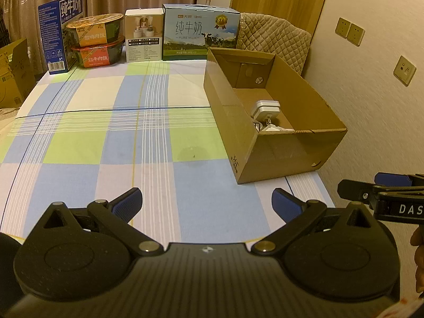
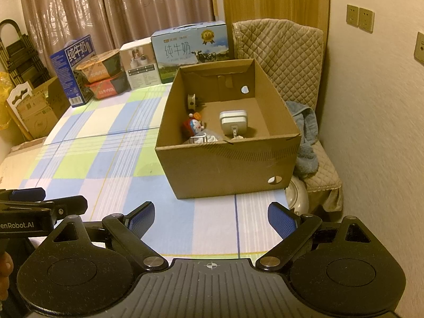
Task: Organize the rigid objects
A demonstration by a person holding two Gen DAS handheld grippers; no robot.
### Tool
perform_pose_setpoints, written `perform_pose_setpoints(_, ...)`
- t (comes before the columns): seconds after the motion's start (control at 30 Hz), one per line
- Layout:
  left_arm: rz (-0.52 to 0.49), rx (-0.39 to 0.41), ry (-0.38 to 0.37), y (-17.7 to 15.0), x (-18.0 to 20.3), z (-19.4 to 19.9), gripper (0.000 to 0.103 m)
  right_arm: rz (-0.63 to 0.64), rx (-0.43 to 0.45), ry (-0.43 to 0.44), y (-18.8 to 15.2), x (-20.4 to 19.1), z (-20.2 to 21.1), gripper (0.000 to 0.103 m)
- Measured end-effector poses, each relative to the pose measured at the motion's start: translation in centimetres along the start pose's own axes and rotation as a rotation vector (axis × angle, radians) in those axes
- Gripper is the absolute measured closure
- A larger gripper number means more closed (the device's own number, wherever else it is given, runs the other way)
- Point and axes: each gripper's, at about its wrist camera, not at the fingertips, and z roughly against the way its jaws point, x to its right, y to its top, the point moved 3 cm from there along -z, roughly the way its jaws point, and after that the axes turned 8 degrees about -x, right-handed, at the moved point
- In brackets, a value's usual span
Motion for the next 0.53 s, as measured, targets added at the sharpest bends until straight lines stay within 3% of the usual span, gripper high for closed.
perform_pose_setpoints(0.53,0.007,0.034,0.006,0.40,-0.42,0.20,0.001,-0.002,-0.006,0.001,0.10,-0.01,-0.07,0.013)
